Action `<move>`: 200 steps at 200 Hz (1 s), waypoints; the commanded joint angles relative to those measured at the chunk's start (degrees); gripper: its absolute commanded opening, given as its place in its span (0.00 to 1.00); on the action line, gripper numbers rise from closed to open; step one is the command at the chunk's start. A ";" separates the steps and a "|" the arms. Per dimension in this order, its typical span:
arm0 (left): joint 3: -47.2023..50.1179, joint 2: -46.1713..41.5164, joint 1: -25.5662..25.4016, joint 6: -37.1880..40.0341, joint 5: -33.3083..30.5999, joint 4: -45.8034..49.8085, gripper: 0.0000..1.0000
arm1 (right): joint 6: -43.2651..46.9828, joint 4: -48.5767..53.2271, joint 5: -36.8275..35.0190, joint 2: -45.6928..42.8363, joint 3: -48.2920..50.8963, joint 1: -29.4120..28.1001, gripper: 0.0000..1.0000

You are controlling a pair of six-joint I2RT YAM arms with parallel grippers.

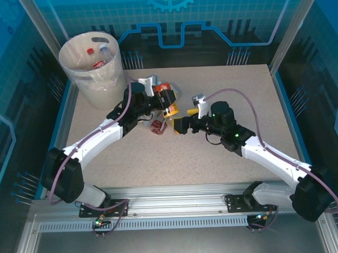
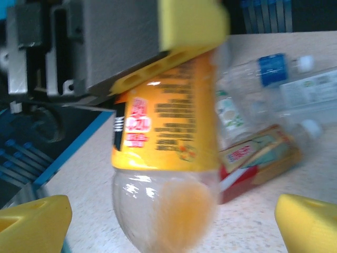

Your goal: Put the plastic bottles in the bin

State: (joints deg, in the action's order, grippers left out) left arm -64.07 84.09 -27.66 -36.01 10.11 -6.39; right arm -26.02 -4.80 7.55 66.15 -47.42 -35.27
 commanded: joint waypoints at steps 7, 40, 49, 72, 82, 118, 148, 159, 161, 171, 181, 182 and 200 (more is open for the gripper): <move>-3.56 -3.26 -0.02 6.92 -13.08 8.21 0.55 | 0.38 9.06 -10.14 -1.35 -2.16 0.44 1.00; -6.98 -5.43 0.00 15.08 -26.80 13.19 0.55 | -3.04 7.20 -16.37 -4.04 1.46 0.55 1.00; -7.61 -6.06 -0.03 17.77 -30.83 13.30 0.55 | -3.99 6.04 -17.79 -4.93 2.72 0.55 1.00; -9.66 -7.42 -0.01 24.34 -40.48 13.14 0.55 | -5.79 3.83 -21.36 -7.52 5.77 0.64 1.00; -10.69 -7.85 0.04 27.83 -43.90 12.39 0.56 | -5.54 2.67 -21.92 -8.62 7.02 0.83 1.00; -13.71 -6.74 1.82 42.44 -53.96 4.36 0.56 | -5.99 2.57 -23.46 -11.16 9.40 1.95 1.00; -15.74 -5.21 6.56 48.94 -53.75 -5.15 0.56 | -6.23 3.82 -24.17 -12.26 9.53 2.65 1.00; -18.27 -3.97 8.70 49.59 -52.42 -6.28 0.56 | -6.31 3.91 -24.16 -12.36 9.54 2.77 1.00; -18.94 -3.77 9.14 49.47 -52.11 -6.18 0.56 | -6.28 3.96 -24.18 -12.36 9.54 2.75 1.00; -22.28 -2.43 11.28 48.45 -50.42 -4.45 0.56 | -6.49 4.05 -24.25 -12.28 9.54 2.83 1.00; -25.37 -1.18 13.47 47.26 -48.69 -3.12 0.56 | -6.75 4.20 -24.39 -12.16 9.54 2.99 1.00; -25.65 -1.02 13.67 47.17 -48.47 -3.07 0.56 | -6.76 4.19 -24.37 -12.17 9.54 3.00 1.00; -29.44 1.38 16.85 46.97 -46.62 -4.00 0.56 | -7.44 4.05 -24.38 -11.92 9.69 3.10 1.00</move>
State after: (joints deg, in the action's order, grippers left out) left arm -87.81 83.37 -14.41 9.43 -39.09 -6.59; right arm -32.03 -0.58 -15.27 54.68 -38.30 -32.93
